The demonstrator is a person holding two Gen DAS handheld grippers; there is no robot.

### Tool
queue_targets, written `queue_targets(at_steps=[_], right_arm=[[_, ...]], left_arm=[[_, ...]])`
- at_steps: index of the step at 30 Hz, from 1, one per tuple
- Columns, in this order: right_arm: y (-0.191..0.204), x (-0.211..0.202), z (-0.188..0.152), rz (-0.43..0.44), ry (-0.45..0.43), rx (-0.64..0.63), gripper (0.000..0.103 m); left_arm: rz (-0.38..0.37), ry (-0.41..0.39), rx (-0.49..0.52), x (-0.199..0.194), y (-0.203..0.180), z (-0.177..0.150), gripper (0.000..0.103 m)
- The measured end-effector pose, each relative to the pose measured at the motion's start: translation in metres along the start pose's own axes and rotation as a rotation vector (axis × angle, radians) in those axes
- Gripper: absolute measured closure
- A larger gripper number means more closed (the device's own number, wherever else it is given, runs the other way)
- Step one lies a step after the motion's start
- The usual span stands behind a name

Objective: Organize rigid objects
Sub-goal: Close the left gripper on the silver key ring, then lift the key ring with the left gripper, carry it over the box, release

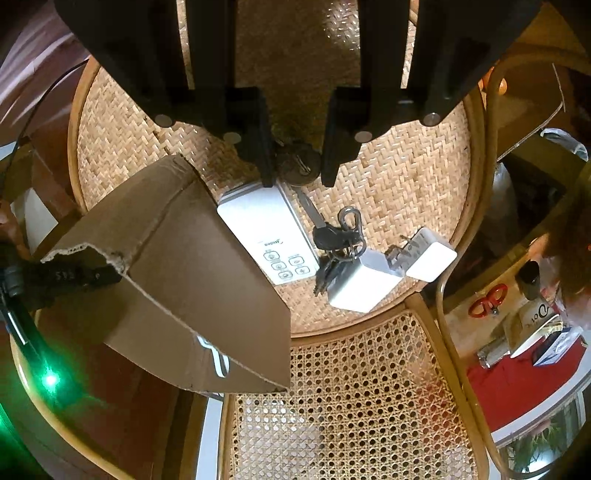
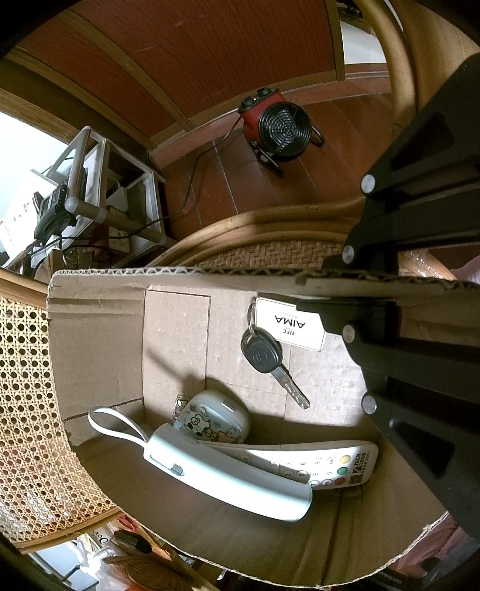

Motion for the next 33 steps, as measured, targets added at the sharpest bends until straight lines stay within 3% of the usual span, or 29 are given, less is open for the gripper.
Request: queue_targets(at_steps=[17, 23, 33], right_arm=[[-0.001, 0.001, 0.0, 0.0, 0.001, 0.0, 0.097], [-0.001, 0.0, 0.0, 0.001, 0.0, -0.001, 0.097], [-0.001, 0.0, 0.0, 0.001, 0.0, -0.001, 0.097]], left_arm=[[0.052, -0.102, 0.01, -0.031, 0.006, 0.019, 0.08], [0.029, -0.152, 0.003, -0.048, 0.0, 0.028, 0.08], [0.056, -0.217, -0.021, -0.066, 0.003, 0.048, 0.08]])
Point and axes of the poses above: each gripper's, at about its wrist camera, not at the fingertips, and x roughly the way its jaws point, y to its left, z to its top, the point moved 4 cm from there along x, roughly the way its jaws point, and after that the axes turned 7 degrees about -y, right-handed, at the moved point
